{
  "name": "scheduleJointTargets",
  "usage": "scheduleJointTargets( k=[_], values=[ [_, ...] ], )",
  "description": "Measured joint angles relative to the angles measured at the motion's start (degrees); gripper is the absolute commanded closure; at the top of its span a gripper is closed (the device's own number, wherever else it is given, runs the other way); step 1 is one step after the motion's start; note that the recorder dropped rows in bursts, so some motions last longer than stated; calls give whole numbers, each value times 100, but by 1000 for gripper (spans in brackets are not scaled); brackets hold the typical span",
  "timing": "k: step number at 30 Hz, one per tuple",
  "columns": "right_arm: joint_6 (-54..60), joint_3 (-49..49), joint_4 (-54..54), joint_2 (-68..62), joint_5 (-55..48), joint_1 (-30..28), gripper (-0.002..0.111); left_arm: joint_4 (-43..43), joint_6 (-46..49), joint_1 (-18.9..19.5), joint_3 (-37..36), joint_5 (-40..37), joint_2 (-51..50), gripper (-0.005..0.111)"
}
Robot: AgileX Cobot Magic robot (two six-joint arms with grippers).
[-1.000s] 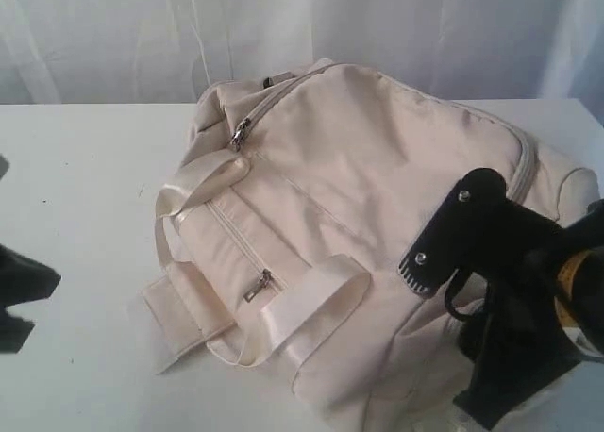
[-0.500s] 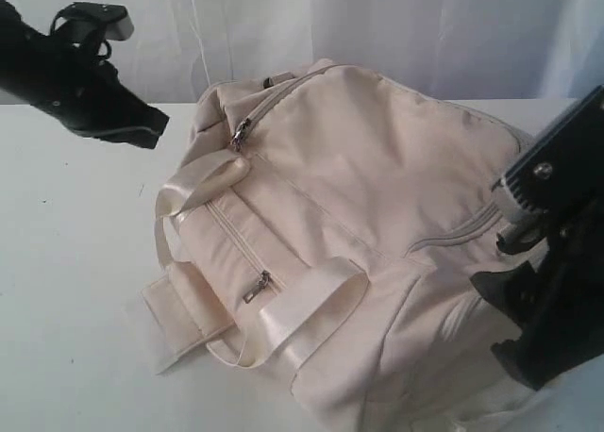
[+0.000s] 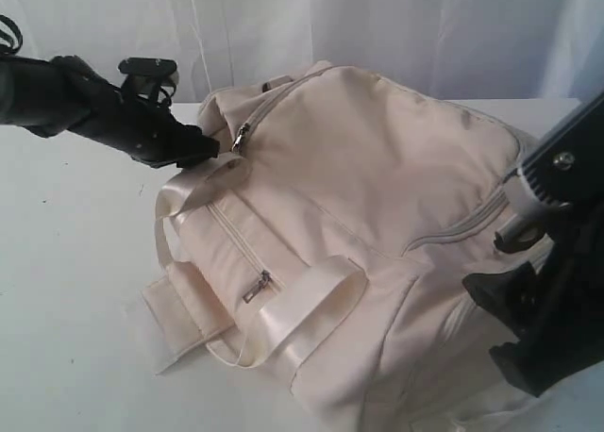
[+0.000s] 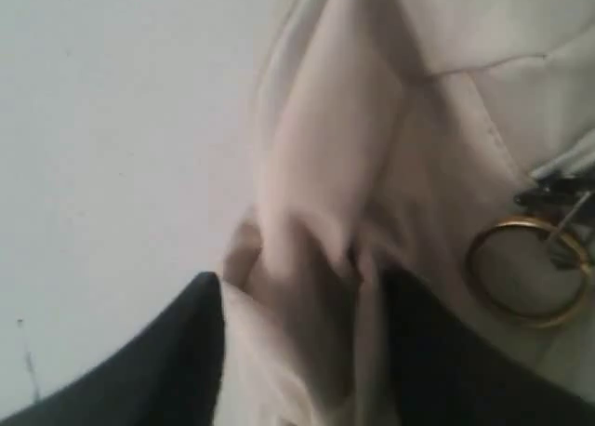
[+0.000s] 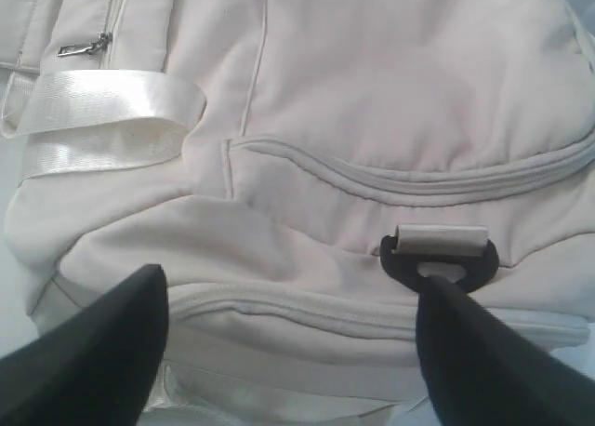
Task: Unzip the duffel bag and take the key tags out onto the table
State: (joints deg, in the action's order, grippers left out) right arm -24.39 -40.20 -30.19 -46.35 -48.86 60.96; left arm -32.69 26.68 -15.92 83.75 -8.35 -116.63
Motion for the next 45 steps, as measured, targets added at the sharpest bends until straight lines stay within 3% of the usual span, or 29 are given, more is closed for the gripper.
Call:
scheduleJointTargets(
  k=[1, 2, 6, 14, 24, 30, 33, 39, 45],
  values=[
    [0, 0, 0, 0, 0, 0, 39, -40, 0, -15, 0, -11, -54, 98],
    [0, 0, 0, 0, 0, 0, 39, -83, 0, -39, 9, -67, -83, 106],
    [0, 0, 0, 0, 0, 0, 39, -118, 0, -8, 70, -423, -92, 107],
    [0, 0, 0, 0, 0, 0, 39, -195, 0, 588, -321, -1815, 671, 107],
    [0, 0, -67, 0, 11, 0, 39, -154, -13, 1630, -2676, -2307, 2876, 107],
    [0, 201, -200, 0, 409, 0, 39, 191, 82, 2399, -3637, -2520, 4129, 107],
    [-14, 336, -200, -10, 717, 0, 42, 261, 131, 2510, -3910, -2562, 4564, 107],
    [-716, 298, -54, -54, 1019, 0, 59, -115, 411, 2456, -4209, -2562, 5110, 107],
    [-831, -318, 195, -651, 1789, 0, 68, -647, 1161, 2377, -4258, -2781, 5454, 107]
  ],
)
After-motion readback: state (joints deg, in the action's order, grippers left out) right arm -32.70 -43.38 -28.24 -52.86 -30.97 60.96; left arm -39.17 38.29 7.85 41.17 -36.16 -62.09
